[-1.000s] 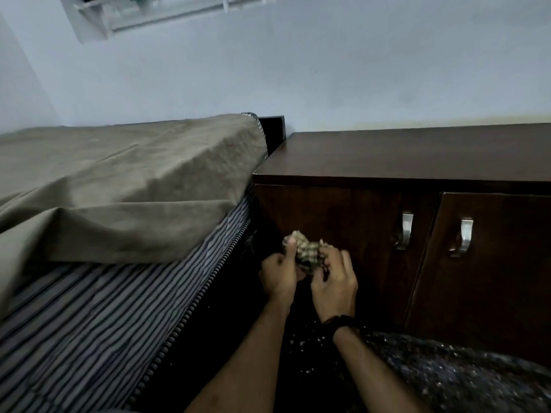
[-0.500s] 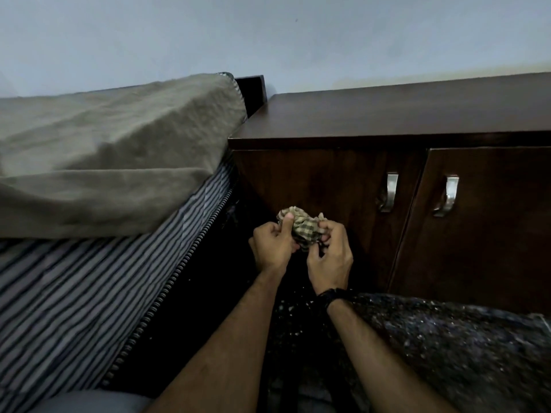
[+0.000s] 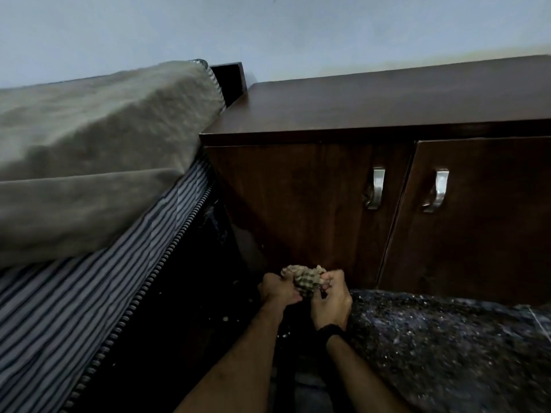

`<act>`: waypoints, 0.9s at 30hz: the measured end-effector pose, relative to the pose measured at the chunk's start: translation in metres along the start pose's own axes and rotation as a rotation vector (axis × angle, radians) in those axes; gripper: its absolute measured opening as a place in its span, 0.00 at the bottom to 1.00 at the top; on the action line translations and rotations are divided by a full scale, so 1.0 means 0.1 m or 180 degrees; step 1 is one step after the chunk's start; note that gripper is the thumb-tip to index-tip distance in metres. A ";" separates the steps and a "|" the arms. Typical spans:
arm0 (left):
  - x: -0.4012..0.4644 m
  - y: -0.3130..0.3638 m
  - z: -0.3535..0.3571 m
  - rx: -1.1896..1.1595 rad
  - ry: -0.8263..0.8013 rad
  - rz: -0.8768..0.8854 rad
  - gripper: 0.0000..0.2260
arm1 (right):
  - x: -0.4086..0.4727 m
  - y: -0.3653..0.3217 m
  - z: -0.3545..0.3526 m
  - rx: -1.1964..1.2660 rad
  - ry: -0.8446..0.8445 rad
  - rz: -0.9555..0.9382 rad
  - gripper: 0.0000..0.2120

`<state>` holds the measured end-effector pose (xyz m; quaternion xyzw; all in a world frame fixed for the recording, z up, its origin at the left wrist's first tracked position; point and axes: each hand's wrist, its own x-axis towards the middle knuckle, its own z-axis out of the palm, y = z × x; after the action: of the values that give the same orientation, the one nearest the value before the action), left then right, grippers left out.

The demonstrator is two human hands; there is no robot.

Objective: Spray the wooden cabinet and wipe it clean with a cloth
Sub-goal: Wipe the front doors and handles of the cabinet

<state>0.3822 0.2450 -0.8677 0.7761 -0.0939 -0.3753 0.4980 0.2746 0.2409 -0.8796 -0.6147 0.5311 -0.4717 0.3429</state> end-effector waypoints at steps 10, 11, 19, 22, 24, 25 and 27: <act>0.31 -0.75 0.76 -0.0087 0.0016 -0.0032 0.17 | 0.01 0.26 -0.29 -0.0139 0.0485 0.0168 0.21; 0.20 -0.67 0.72 0.0002 0.0048 -0.0032 0.17 | -0.01 0.24 -0.28 -0.0134 0.0524 0.0200 0.21; -0.22 -0.19 0.25 0.0125 0.0984 0.0028 0.16 | 0.00 -0.03 -0.07 -0.0114 0.0053 -0.0247 0.17; -0.06 -0.18 0.04 -0.0018 0.1126 -0.0052 0.17 | -0.01 -0.14 0.12 -0.0072 -0.0220 -0.0205 0.16; 0.10 -0.24 -0.04 -0.0225 0.1215 -0.0214 0.19 | -0.03 -0.18 0.25 -0.0011 -0.0377 -0.0187 0.16; 0.27 -0.33 -0.05 -0.0328 0.1277 -0.0242 0.19 | -0.05 -0.21 0.31 0.0019 -0.0396 -0.0231 0.16; 0.28 -0.25 -0.15 -0.0595 0.1490 -0.0138 0.18 | -0.07 -0.31 0.39 0.0125 -0.0400 -0.0412 0.16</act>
<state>0.4063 0.2536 -0.8991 0.7943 0.0758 -0.2030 0.5676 0.3220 0.2506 -0.8654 -0.6693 0.4584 -0.4636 0.3564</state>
